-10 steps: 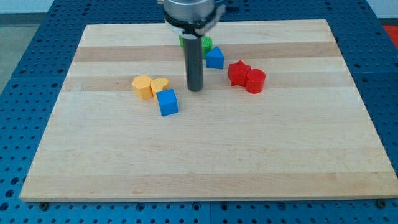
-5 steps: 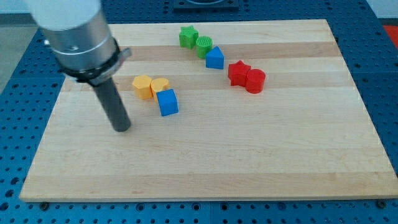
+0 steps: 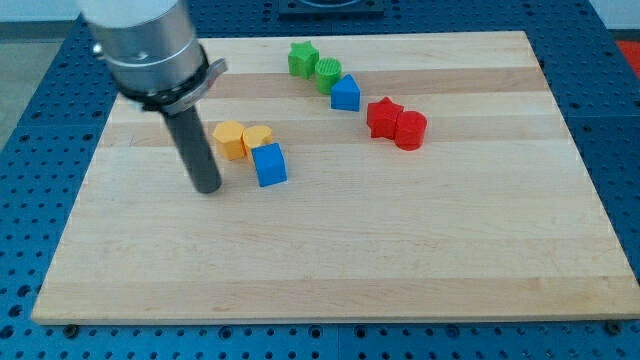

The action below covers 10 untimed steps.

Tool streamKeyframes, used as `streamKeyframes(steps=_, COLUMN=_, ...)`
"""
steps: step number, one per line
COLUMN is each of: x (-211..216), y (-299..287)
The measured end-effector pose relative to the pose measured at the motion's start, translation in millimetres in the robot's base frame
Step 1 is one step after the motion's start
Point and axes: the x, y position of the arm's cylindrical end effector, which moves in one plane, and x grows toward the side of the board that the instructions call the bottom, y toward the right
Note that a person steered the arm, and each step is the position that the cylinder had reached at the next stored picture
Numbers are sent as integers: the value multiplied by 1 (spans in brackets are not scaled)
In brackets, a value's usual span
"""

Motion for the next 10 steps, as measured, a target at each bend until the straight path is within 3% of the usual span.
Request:
streamKeyframes(steps=3, x=-1, y=117)
streamKeyframes(steps=4, x=-10, y=120)
streamKeyframes(steps=6, x=-10, y=66)
streamKeyframes(steps=9, x=-14, y=112)
streamKeyframes(steps=10, x=-14, y=103)
